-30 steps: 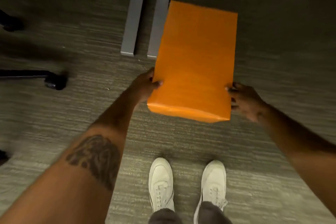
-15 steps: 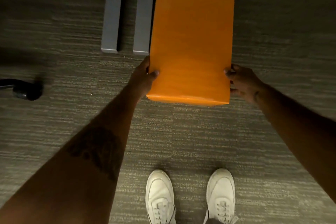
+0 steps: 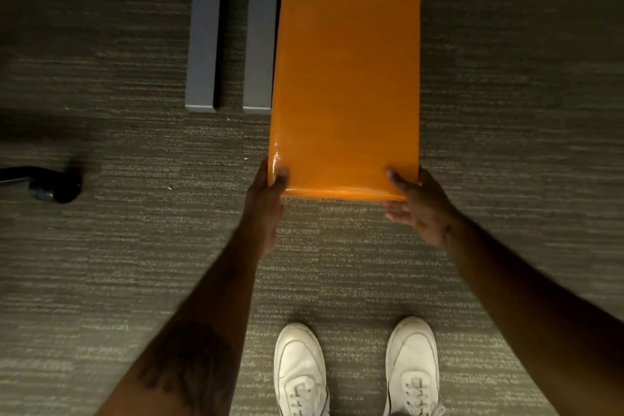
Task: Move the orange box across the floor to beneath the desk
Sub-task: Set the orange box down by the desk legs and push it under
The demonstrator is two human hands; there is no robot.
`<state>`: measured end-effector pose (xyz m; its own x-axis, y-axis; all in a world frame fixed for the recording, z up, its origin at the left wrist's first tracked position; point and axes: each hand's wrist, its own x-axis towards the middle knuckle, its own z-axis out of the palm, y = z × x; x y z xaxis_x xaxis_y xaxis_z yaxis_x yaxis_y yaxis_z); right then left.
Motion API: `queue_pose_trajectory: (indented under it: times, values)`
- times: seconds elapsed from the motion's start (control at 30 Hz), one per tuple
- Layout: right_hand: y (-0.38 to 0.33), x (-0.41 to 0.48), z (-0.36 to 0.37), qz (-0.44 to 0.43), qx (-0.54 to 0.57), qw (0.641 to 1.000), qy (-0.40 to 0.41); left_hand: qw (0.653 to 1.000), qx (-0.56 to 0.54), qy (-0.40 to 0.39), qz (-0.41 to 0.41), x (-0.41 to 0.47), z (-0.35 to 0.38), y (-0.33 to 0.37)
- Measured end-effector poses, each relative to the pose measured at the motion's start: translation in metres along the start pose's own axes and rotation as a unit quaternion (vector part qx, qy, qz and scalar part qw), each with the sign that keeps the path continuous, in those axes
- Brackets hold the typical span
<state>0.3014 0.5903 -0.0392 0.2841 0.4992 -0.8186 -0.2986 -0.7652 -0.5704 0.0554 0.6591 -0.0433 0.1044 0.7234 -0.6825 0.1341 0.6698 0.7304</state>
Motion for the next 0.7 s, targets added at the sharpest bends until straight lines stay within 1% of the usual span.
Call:
queue_pose_trajectory:
  times: [0.07,0.17,0.27,0.4,0.57,0.7]
  values:
    - [-0.001,0.005,0.002,-0.008,0.038,0.999,0.013,1.000,-0.022,0.006,0.005,0.003,0.001,0.003]
    - [-0.015,0.014,0.005,-0.034,0.048,0.998,0.001,1.000,-0.003,0.014,0.025,0.013,0.000,0.019]
    - [-0.040,0.028,0.009,-0.037,0.048,0.998,0.001,0.999,0.023,0.009,0.049,0.030,-0.001,0.038]
    - [-0.073,0.048,0.016,-0.045,0.055,0.997,0.001,0.998,0.029,0.013,0.060,0.056,0.005,0.061]
    - [-0.098,0.069,0.022,-0.058,0.040,0.997,-0.012,0.996,0.051,-0.004,0.073,0.085,0.005,0.084]
    - [-0.116,0.081,0.028,-0.067,0.025,0.997,-0.021,0.995,0.068,0.004,0.072,0.106,0.006,0.103]
